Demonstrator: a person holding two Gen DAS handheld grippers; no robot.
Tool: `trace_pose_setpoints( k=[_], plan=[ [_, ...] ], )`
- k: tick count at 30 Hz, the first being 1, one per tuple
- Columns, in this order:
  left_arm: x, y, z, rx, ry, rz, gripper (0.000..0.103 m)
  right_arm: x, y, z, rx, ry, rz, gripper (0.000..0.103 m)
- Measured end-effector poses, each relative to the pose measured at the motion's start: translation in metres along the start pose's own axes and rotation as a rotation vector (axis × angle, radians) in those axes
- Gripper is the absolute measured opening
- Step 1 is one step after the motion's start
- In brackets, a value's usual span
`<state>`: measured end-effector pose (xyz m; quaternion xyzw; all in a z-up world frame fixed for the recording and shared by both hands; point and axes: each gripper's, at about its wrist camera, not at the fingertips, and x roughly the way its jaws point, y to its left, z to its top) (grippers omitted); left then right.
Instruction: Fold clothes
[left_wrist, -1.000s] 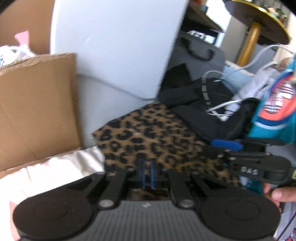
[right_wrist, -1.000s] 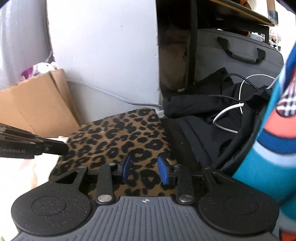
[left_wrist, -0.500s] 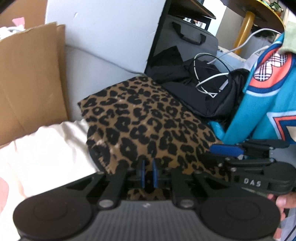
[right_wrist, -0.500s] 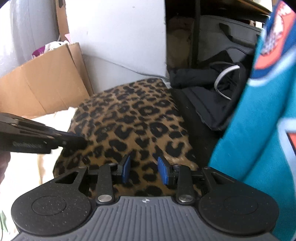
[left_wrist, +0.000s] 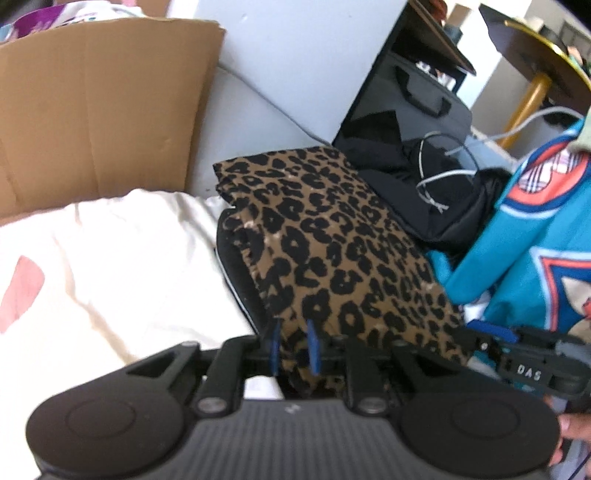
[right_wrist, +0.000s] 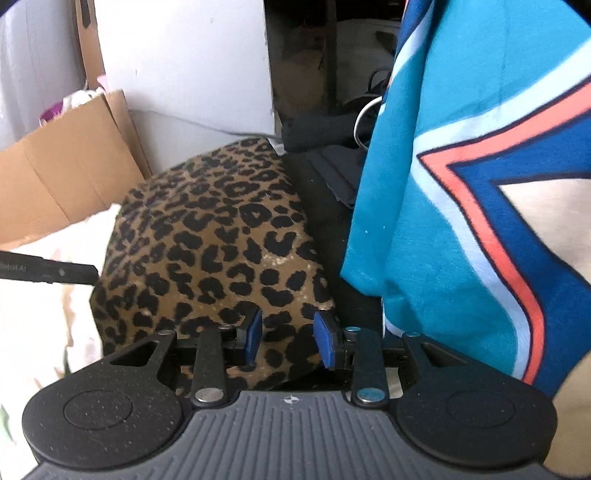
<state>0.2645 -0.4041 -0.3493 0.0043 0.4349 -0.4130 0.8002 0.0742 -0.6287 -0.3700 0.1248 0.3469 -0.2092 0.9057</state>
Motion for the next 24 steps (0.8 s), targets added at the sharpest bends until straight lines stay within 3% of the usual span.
trace_pose_setpoints(
  k=[4,12,18,24],
  plan=[
    [-0.002,-0.005,-0.010,-0.043,-0.005,-0.043,0.047,-0.002,0.012,0.000,-0.011,-0.017,0.019,0.038],
    [0.017,-0.012,-0.040,-0.107,0.068,-0.024,0.047,0.006,0.029,-0.013,-0.081,0.018,0.021,0.037],
    [0.018,-0.023,-0.074,-0.133,0.136,-0.046,0.046,0.006,0.021,-0.023,-0.080,0.043,-0.009,0.025],
    [0.008,-0.027,-0.101,-0.197,0.161,-0.049,0.038,0.005,0.016,-0.029,-0.087,0.062,-0.027,0.024]
  ],
)
